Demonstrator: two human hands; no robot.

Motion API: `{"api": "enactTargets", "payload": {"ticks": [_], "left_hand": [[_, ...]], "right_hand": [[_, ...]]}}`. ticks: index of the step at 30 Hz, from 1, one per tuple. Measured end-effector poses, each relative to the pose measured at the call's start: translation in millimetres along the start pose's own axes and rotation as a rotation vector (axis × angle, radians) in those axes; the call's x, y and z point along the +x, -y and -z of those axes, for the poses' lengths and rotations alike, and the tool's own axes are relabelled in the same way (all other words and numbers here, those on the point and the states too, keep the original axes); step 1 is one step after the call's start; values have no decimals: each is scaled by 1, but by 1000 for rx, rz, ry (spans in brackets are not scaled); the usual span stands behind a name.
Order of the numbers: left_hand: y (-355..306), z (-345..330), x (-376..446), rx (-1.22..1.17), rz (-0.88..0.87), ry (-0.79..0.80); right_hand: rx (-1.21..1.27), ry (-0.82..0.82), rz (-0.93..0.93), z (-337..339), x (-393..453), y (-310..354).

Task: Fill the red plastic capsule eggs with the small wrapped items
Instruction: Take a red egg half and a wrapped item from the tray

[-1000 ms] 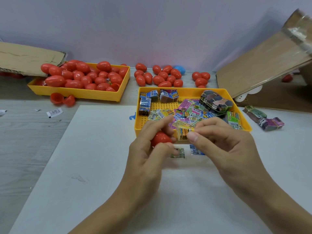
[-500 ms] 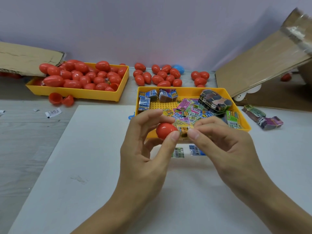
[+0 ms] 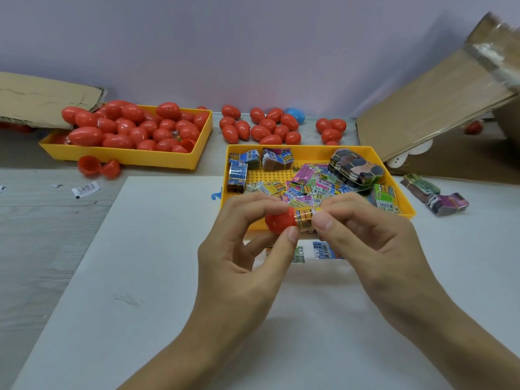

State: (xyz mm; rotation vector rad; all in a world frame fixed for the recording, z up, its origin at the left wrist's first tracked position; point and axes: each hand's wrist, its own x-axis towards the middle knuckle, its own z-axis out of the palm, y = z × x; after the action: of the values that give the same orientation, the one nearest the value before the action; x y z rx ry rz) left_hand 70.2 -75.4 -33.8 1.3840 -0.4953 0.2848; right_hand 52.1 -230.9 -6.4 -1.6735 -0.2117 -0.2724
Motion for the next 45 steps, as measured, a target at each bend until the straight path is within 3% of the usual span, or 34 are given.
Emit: {"api": "enactTargets", "payload": {"ticks": [7,17,23,29,36,41,45], "left_hand": [[2,0,-2,-8,61,-40],[3,2,-1,9,0,-11],[4,2,-1,32,-14,-53],[3,1,-2,-3,17,-89],[-1,1,-2,-2,18,-75],[-2,-1,-3,60,-50,-32],[-1,-2,-5,94,-105,11]], "right_hand": [[14,-9,1,-1,0,0],[-3,-21,-3,-2,0,-2],[-89,-6,-2,-3,-2,0],[-21,-41,-41,-1,-1,3],[116,-97,-226,1,1,6],[345,-51,-478,5,6,10],[347,23,-533,8,8,12]]}}
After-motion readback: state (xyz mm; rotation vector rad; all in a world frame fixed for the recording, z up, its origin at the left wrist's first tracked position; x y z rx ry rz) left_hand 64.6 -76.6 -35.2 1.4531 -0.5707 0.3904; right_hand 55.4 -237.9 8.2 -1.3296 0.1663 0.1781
